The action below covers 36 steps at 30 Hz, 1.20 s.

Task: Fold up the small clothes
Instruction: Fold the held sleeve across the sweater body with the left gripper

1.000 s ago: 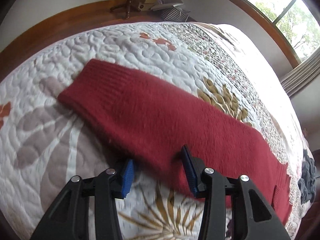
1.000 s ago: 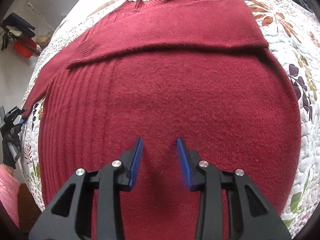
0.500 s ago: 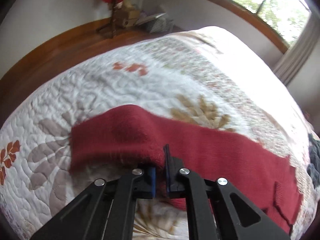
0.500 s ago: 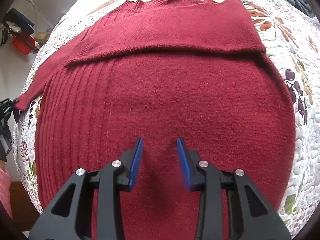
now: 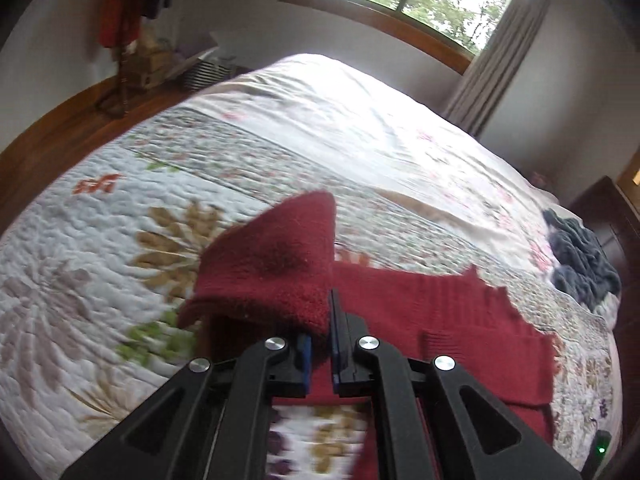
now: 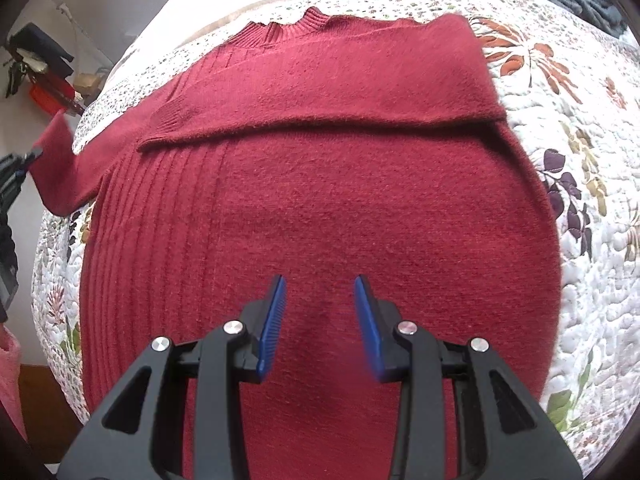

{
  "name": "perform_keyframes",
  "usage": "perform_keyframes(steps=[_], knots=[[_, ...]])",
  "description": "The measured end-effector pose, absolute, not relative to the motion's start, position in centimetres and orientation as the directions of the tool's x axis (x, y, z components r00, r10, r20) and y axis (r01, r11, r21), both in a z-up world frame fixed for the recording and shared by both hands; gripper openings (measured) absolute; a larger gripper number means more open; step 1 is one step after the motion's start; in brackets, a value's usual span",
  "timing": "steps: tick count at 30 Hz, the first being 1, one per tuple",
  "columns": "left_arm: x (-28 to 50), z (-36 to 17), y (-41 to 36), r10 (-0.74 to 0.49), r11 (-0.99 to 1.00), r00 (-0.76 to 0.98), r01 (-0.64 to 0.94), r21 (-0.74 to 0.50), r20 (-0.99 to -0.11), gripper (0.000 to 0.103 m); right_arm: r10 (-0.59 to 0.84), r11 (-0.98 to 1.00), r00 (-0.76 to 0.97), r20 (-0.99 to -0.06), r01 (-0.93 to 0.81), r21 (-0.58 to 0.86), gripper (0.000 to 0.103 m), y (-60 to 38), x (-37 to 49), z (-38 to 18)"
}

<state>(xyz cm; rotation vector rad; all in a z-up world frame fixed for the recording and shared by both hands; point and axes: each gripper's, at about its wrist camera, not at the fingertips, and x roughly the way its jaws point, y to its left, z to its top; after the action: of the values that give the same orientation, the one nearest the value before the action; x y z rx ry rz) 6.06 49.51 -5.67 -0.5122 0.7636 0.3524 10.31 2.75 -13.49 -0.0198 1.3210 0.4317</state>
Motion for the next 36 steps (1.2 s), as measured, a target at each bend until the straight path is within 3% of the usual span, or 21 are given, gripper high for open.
perform_keyframes(steps=[10,28,32,36], knots=[[11.4,-7.3,40.9,-0.026,0.86,0.707,-0.345,-0.376,-0.706,0.006,0.288,0.909,0.197,-0.937,-0.364,0.203,0.036,3.4,10.2,-12.8],[13.4,-16.9,36.4,-0.204,0.852,0.536,-0.315,-0.418,-0.819,0.009,0.305,0.916,0.144,-0.942,-0.317,0.248,0.036,4.4,11.9,-14.9],[10.7,-14.8,37.7,-0.259,0.844,0.556,-0.267,-0.465,-0.79,0.01,0.31,0.908,0.14,-0.94,-0.337,0.249,0.036,5.2,12.5,-14.2],[8.1,-12.0,40.7,-0.188,0.869,0.583,-0.277,-0.411,-0.791,0.015,0.319,0.896,0.154,-0.935,-0.37,0.244,0.037,6.6,13.6,-12.7]])
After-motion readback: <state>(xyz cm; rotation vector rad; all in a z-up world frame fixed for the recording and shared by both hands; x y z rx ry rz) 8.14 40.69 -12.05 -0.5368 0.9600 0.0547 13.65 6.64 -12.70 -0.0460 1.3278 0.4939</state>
